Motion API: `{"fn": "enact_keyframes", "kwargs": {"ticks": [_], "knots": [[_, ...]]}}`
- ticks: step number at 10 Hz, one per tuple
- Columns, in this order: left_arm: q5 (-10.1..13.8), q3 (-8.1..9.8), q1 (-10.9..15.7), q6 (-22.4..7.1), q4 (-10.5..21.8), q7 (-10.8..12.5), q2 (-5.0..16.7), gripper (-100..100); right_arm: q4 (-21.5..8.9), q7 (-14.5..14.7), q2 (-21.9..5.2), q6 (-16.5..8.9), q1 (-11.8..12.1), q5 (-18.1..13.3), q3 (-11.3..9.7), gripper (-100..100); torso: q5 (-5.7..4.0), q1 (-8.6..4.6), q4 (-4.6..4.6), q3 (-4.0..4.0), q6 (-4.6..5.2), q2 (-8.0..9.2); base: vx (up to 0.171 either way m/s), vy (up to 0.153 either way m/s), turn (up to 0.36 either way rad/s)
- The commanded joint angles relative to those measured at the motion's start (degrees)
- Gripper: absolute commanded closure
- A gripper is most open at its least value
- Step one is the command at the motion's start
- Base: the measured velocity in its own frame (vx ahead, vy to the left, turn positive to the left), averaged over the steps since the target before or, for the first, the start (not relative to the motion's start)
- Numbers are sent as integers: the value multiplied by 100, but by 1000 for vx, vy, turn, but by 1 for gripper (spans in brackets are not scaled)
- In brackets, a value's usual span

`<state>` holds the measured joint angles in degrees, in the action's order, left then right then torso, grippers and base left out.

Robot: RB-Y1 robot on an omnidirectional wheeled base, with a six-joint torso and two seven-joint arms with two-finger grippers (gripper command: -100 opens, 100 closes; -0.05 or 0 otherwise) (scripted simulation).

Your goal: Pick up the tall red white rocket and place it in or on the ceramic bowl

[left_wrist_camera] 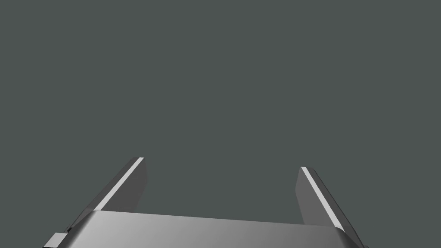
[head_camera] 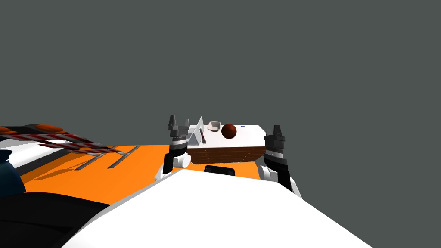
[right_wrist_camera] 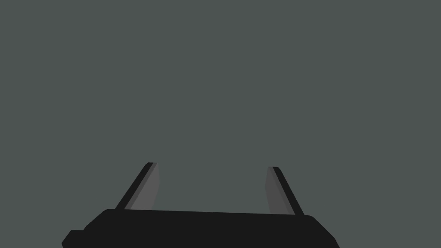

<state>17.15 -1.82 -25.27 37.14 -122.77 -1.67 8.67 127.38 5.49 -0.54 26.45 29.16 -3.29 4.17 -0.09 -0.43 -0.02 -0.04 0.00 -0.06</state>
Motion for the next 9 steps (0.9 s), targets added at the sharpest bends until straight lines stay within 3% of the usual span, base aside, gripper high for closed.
{"fn": "enact_keyframes", "kwargs": {"ticks": [1,2,4,5,8,9], "knots": [[286,6,50,11,209,234,85,-100,0,0,0,0,0,0,0,0,0,0,0,0,0,0,12,-134,22],[352,6,50,11,209,234,85,-100,0,0,0,0,0,0,0,0,-2,-6,0,0,0,0,5,-83,13],[736,5,119,25,490,522,140,-100,0,0,0,0,0,0,0,0,3,15,0,1,0,1,12,-87,18],[786,5,119,25,490,522,140,-100,0,0,0,0,0,0,0,0,1,5,0,1,0,1,16,-77,14],[1374,21,257,55,962,981,175,-100,0,0,0,0,0,0,0,0,0,2,0,-1,1,-2,18,-111,16],[1469,21,257,55,975,986,175,-100,0,0,0,0,0,0,0,0,-2,-8,-1,-2,0,-4,20,-117,14]]}}
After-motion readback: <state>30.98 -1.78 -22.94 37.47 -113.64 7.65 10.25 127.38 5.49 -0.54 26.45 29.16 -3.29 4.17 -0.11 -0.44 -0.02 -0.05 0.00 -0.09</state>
